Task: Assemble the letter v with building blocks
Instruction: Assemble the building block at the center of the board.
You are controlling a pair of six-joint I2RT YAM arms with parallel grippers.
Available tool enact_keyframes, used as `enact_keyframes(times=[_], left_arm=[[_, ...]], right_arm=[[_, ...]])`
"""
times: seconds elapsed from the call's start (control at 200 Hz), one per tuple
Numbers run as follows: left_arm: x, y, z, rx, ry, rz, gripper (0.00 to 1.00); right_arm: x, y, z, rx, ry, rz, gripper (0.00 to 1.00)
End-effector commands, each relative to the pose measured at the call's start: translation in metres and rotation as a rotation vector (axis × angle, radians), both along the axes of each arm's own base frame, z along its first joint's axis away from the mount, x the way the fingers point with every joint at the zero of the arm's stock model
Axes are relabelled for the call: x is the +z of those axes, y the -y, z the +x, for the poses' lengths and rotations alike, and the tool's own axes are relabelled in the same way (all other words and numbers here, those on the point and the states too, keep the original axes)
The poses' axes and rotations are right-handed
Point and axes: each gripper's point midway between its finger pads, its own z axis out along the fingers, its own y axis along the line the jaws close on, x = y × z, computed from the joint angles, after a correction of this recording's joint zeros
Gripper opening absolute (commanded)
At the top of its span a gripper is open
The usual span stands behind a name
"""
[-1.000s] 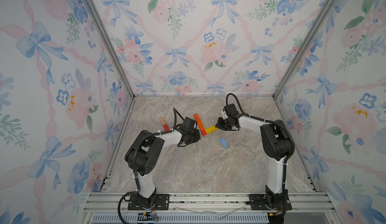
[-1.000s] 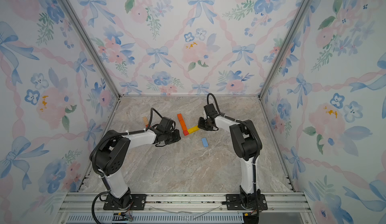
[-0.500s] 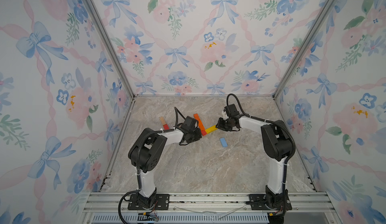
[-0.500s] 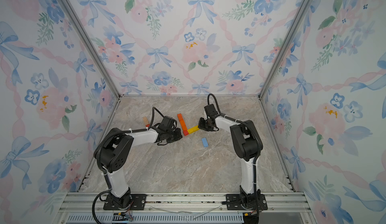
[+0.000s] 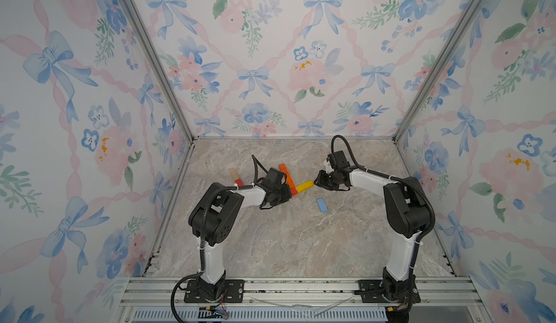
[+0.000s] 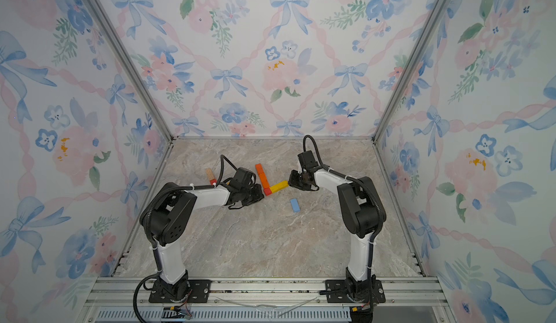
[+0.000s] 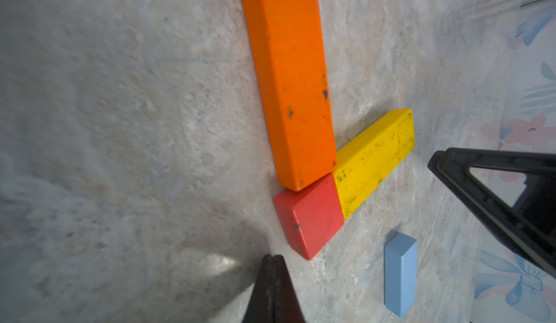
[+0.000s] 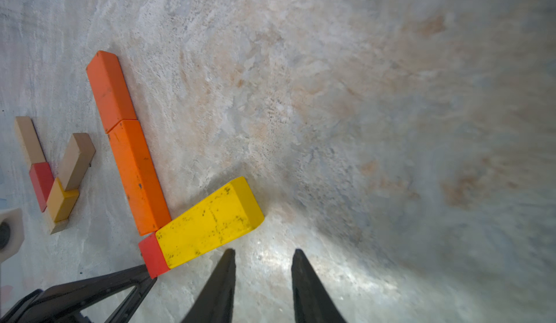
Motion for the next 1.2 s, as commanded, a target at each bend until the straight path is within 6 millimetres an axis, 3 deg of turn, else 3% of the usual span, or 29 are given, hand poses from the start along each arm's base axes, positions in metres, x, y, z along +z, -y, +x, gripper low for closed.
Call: enact_keyframes(times=[0.0,0.89,1.195], left_arm=[[-0.006,0.003,0.004,0.012,-0.007,-0.001,0.04],[-0.013,0.005,0.008,0.020,-0.016,0.007,0.04],[-0.010,0.002,0.007,0.025,-0.013,0.015,0.04]], right_arm=[[0.010,0.009,0.000,-0.029,0.022,-0.002,0.35],[0.012,0.018,-0.010,-0.046,0.027,0.002,0.35],[0.021,0.022,-0.017,-0.049,0.039,-0.006,0.38]])
